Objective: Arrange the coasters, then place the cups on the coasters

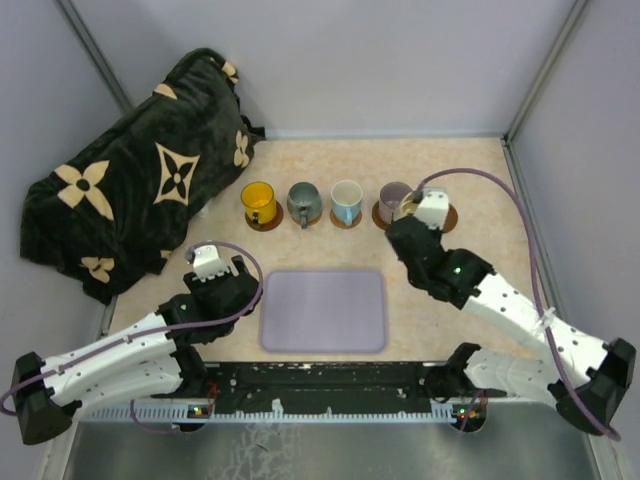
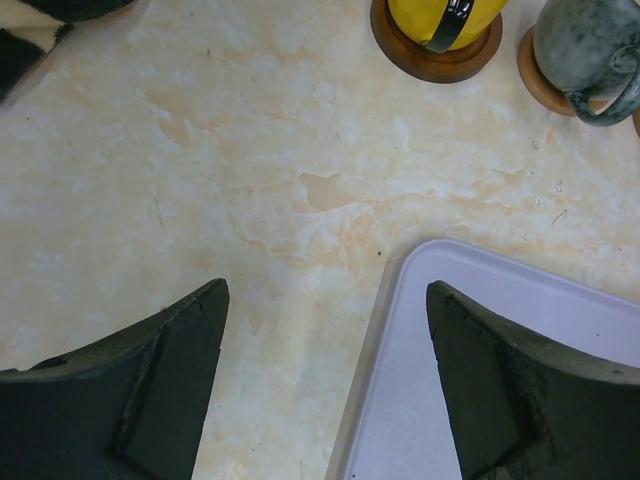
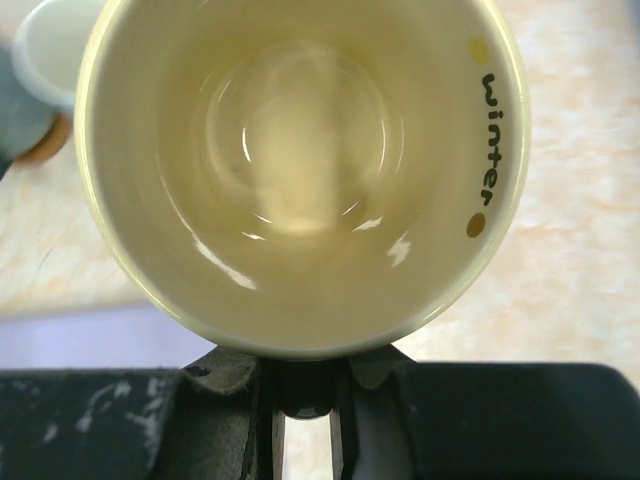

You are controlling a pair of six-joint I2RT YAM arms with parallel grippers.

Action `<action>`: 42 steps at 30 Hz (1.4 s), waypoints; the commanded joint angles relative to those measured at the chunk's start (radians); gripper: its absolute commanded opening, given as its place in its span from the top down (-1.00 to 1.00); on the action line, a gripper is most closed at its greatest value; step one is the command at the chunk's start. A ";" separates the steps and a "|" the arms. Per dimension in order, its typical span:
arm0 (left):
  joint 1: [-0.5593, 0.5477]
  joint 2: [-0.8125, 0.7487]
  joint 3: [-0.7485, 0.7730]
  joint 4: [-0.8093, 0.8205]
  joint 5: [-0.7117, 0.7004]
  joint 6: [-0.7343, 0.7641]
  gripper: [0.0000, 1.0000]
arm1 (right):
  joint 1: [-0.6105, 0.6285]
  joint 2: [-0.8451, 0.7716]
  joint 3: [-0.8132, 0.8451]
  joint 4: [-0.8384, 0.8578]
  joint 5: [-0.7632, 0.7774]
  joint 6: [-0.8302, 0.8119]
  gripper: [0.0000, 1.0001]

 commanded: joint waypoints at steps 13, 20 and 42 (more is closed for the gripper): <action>0.004 0.008 -0.001 0.020 -0.044 0.006 -0.72 | -0.657 0.086 -0.070 0.454 -0.313 -0.304 1.00; 0.004 0.005 -0.007 -0.003 -0.067 -0.011 -0.74 | -0.801 0.195 -0.078 0.584 -0.525 -0.367 1.00; 0.004 0.005 -0.011 -0.053 -0.091 -0.061 -0.74 | -0.849 0.465 0.101 0.521 -0.605 -0.507 1.00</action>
